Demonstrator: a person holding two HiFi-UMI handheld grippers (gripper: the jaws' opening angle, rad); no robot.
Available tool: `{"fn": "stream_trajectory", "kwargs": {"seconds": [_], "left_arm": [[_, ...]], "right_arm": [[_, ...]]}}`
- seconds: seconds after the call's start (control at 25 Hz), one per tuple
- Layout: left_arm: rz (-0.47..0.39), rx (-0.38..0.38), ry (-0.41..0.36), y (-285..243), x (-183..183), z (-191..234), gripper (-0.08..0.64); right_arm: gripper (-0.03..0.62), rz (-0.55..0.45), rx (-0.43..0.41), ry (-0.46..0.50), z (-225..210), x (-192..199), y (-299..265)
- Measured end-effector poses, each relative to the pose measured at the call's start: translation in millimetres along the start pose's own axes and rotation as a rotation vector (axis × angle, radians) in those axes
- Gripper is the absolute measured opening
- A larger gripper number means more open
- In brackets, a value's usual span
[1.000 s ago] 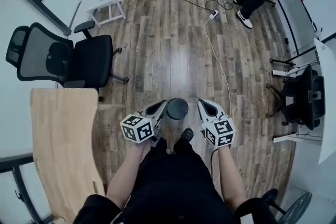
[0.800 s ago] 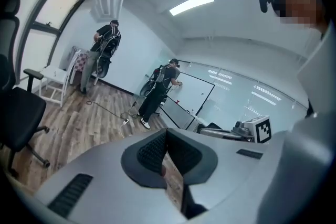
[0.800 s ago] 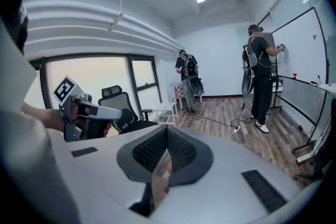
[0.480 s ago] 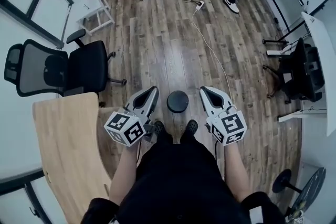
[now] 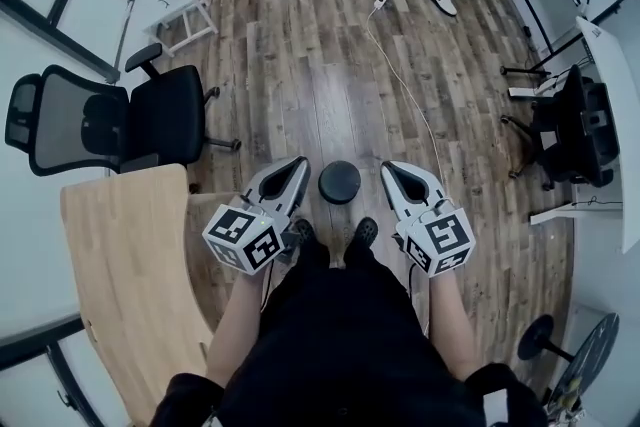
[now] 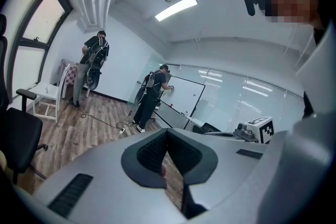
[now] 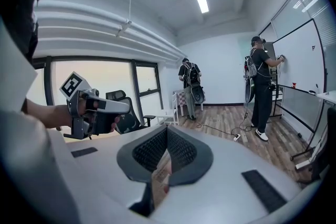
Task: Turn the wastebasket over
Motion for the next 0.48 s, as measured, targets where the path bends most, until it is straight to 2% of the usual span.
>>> {"fn": "stream_trajectory", "kwargs": {"seconds": [0.48], "left_arm": [[0.011, 0.0, -0.007, 3, -3, 10, 0.018]], "right_arm": [[0.032, -0.007, 0.017, 0.039, 6, -11, -5]]}}
Point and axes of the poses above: the fingertips, and each gripper's own axes: y backward along the fingers, z to its left, x out of its underside, the point moved 8 cm from there along y, backward along the fingers, and after that the axes turned 1 degree about x, right-handed, at the moved point
